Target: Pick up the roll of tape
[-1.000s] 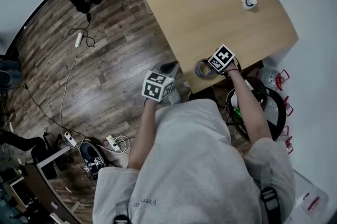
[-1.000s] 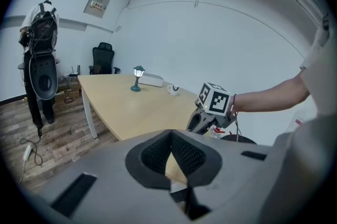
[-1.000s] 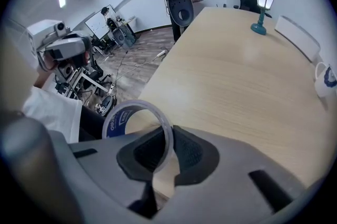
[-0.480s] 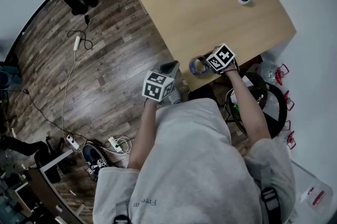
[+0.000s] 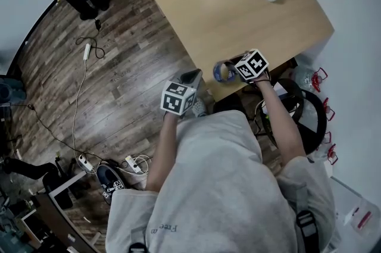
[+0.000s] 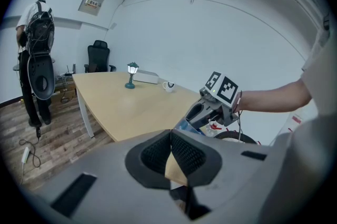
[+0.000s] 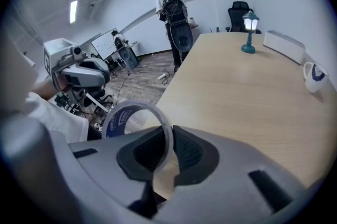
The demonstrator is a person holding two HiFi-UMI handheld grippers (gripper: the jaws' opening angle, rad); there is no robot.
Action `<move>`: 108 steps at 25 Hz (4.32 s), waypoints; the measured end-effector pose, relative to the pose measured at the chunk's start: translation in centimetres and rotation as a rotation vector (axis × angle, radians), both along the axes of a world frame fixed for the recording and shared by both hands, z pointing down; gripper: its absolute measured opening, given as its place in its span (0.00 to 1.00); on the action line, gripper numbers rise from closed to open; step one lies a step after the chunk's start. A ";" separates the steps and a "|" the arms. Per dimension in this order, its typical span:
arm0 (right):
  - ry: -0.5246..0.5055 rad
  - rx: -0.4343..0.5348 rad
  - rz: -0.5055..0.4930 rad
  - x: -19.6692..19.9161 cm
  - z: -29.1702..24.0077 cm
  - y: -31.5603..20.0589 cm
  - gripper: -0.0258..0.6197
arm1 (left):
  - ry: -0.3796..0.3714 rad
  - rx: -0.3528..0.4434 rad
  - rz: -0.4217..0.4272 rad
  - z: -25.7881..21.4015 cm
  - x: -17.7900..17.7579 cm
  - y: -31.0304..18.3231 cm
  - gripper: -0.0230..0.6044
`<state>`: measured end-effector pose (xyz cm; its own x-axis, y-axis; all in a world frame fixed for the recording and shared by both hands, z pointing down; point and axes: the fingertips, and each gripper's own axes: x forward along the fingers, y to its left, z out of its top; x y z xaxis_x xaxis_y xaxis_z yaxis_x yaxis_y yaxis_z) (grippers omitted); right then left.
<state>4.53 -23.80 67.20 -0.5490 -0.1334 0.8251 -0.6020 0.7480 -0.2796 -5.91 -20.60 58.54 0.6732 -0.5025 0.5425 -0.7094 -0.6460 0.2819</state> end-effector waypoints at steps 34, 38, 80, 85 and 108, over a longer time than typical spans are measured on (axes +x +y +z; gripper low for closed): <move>-0.280 0.306 0.397 4.1 -9.9 -3.8 0.11 | 0.001 0.091 -0.008 -2.1 0.8 -2.6 0.05; -0.293 0.354 0.472 4.3 -10.0 -4.0 0.11 | 0.001 0.087 -0.013 -2.0 0.8 -2.6 0.05; -0.259 0.456 0.715 2.1 -6.7 -0.9 0.11 | 0.005 0.052 -0.044 -1.0 0.1 -3.6 0.05; -0.264 0.461 0.724 2.2 -6.9 -0.9 0.11 | 0.004 0.056 -0.031 -1.0 0.3 -3.6 0.05; -0.267 0.468 0.749 2.4 -6.9 -1.0 0.12 | 0.002 0.053 -0.010 -0.8 0.3 -3.2 0.05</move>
